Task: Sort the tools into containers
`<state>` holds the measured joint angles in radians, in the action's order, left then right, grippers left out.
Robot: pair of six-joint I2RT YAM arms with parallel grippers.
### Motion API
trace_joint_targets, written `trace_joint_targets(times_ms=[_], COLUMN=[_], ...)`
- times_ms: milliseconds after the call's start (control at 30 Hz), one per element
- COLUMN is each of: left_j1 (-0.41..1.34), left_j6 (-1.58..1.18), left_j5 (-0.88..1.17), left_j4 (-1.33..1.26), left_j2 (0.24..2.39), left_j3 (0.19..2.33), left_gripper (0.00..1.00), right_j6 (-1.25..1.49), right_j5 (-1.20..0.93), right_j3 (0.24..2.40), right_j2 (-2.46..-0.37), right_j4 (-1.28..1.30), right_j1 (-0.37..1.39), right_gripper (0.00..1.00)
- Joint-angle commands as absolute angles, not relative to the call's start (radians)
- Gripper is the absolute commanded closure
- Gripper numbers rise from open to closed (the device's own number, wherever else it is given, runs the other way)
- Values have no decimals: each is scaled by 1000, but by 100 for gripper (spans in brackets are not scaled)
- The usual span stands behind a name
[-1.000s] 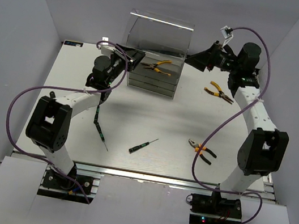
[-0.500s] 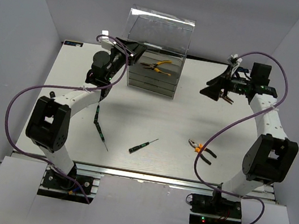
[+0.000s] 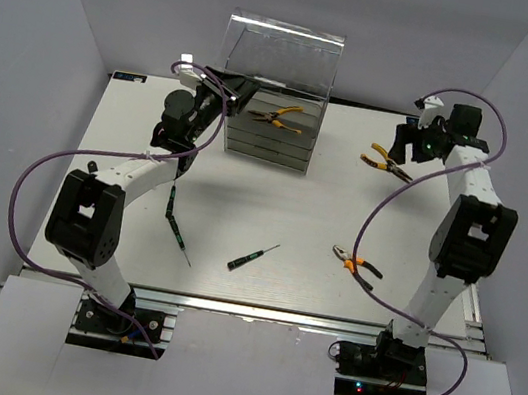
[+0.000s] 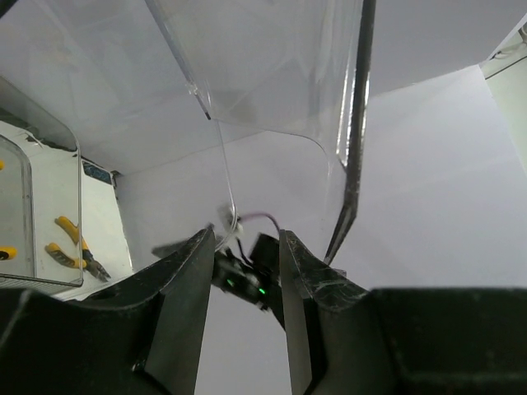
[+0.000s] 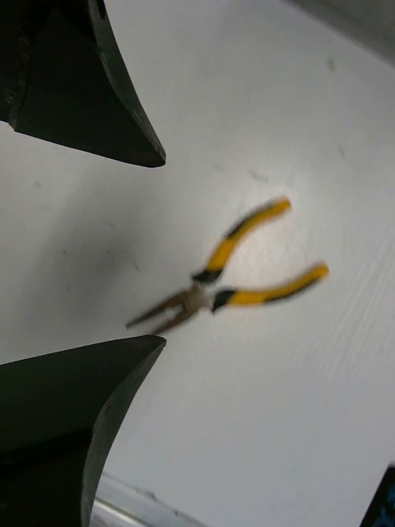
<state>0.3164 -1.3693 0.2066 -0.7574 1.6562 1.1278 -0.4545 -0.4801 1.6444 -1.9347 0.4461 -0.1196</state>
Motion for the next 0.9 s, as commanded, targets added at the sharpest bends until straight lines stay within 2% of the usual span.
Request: trace_joint_targets(times_ms=[0,200,433,767,867], left_j1=[319,319,321,319,319], left_j6=[-1359,-1355,-1341,-1335,-1339], left_j5=[221,224,226,219,221], left_j4=[-766,-747,-709,-687,-687], left_j2=[1578,1571,1560,1545,1546], left_j3=[1163,1167,1184,1172,1169], left_gripper=[52,52,52,52,52], right_j6=[-327,-307,-270,-307,-324], right_j5=[-215,-195,-153,-121,-114], right_j3=[1827,1922,2137,2065,2025], right_j2=[-2076,-2207,-2402,-2439,-2430], right_j4=[422,344,362,387,403], right_j1=[-114,-84,-58,-35,-34], right_gripper=[11,12,25,32,37])
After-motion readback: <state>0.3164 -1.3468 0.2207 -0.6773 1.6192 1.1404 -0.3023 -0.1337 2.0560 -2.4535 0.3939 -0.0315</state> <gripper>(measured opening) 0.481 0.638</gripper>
